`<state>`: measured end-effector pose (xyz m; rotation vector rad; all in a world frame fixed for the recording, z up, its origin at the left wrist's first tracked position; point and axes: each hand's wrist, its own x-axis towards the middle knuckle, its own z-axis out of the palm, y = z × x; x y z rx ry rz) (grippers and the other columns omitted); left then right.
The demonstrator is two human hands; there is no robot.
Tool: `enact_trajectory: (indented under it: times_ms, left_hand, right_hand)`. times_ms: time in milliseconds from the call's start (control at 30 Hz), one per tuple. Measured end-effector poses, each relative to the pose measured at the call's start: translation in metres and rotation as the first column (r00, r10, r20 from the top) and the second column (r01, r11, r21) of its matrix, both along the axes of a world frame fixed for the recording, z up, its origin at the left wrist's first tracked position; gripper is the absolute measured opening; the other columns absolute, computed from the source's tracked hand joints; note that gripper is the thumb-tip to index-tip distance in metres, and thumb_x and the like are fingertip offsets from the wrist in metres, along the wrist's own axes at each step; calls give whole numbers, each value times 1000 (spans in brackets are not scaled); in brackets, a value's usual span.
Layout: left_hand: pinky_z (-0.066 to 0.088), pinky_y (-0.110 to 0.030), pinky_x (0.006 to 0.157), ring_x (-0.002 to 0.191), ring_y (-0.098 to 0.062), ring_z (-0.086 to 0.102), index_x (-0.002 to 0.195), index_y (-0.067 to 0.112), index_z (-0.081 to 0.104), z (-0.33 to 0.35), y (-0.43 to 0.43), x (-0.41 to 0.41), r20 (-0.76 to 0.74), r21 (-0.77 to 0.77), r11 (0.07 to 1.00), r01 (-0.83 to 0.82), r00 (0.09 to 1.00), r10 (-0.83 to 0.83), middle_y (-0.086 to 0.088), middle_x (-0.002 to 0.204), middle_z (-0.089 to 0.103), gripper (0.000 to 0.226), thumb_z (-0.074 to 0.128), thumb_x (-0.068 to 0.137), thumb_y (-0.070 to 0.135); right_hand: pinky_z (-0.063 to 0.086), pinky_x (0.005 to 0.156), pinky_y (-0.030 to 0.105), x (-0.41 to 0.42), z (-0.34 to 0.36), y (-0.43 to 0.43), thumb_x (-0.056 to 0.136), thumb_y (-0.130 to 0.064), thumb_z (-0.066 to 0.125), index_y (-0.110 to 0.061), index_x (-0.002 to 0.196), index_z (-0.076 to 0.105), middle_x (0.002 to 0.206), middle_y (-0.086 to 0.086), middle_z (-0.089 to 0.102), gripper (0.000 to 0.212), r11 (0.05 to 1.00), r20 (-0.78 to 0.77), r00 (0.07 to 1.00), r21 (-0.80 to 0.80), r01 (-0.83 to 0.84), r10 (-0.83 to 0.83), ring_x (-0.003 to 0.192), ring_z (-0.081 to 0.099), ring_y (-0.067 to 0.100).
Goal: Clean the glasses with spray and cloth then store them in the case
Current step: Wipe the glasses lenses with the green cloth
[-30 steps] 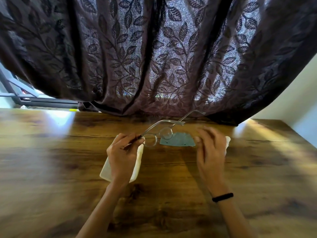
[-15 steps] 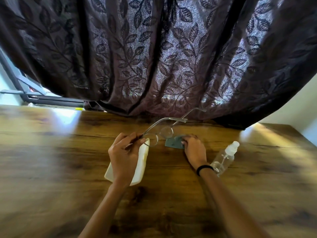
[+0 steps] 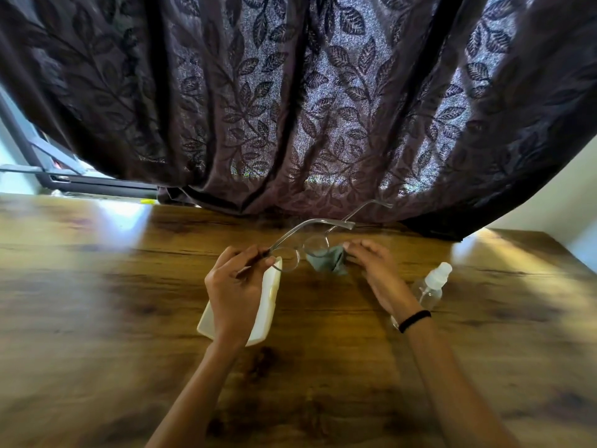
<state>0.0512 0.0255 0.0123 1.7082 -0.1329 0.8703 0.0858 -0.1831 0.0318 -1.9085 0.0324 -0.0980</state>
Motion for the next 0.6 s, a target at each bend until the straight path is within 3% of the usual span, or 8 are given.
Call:
enact_trajectory:
  times_ms: [100,233,300,400,533,600]
  left_hand:
    - [46,-6,69,80,4,59,96,17,66,3,0,-1,2,-4,1000,0,1000,0,14,85,60,27,73,71,10]
    - [45,-4,68,81,4,60,96,16,65,5,-1,-3,3,-24,1000,11,1000,-11,14,86,61,28,72,71,8]
    - [45,-4,68,81,4,60,97,15,65,6,-1,-3,-1,-23,1000,13,1000,-13,14,85,61,29,72,70,5]
    - [45,-4,68,81,4,60,97,13,66,6,-1,-3,-4,-12,1000,9,1000,-9,11,84,61,28,72,71,6]
    - [45,-4,71,82,5,61,94,3,69,8,-1,-3,-12,20,1000,6,1000,-6,1,86,65,23,72,71,4]
    - [47,-6,72,78,1,63,94,2,69,8,-1,-4,-27,46,999,5,1000,-3,-2,88,68,23,72,72,6]
  right_hand:
    - [46,75,32,-12,5,2,91,-12,52,-12,81,57,83,5,60,10,996,-17,999,-82,43,-44,84,56,20]
    - [53,78,45,-32,13,7,96,-21,43,-12,87,50,99,22,66,14,978,-158,986,207,-9,43,86,65,31]
    - [54,66,41,-39,17,7,95,-21,45,-7,92,49,92,29,66,15,974,-135,988,221,-42,74,72,65,35]
    - [48,75,46,-47,24,11,89,-20,53,-8,89,55,99,35,61,12,957,-113,993,290,3,31,88,62,42]
    - [55,63,25,-55,32,18,75,-27,61,-10,93,63,88,8,68,25,870,-78,995,494,-17,63,77,66,16]
    - [55,68,22,-57,34,25,79,-20,61,-13,98,66,94,3,69,21,894,3,997,443,-66,71,87,66,14]
